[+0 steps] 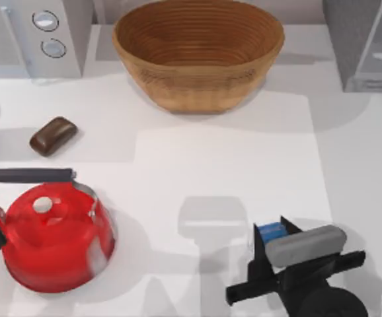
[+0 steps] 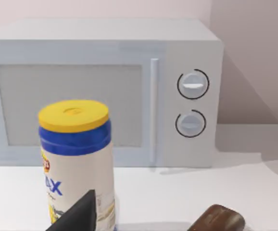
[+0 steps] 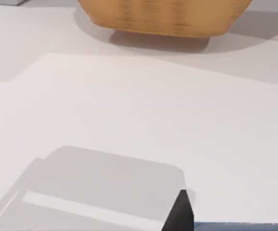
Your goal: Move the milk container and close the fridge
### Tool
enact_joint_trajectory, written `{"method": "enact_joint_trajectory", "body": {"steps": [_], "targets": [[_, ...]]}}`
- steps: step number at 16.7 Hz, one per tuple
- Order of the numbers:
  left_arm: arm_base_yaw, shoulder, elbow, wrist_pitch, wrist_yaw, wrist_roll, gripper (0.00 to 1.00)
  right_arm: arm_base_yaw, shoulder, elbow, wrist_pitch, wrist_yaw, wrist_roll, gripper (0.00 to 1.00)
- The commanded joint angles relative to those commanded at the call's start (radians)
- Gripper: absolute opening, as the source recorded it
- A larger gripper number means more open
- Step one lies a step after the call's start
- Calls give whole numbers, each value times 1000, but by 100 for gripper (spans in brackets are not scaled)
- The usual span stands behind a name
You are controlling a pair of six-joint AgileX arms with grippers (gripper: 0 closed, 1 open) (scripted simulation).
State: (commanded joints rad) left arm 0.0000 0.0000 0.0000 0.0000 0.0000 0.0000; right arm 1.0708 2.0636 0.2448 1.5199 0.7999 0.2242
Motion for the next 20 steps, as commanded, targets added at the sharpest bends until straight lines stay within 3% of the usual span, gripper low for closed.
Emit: {"method": "enact_joint_trajectory", "body": {"steps": [7, 14, 20], "targets": [[0, 0, 0, 0, 0, 0, 100, -2, -18, 0, -13, -1, 3, 0], [0, 0, 0, 0, 0, 0, 100, 0, -231, -8, -228, -3, -1, 0], [0, 0, 0, 0, 0, 0, 100, -2, -245, -5, -239, -4, 3, 0]]}}
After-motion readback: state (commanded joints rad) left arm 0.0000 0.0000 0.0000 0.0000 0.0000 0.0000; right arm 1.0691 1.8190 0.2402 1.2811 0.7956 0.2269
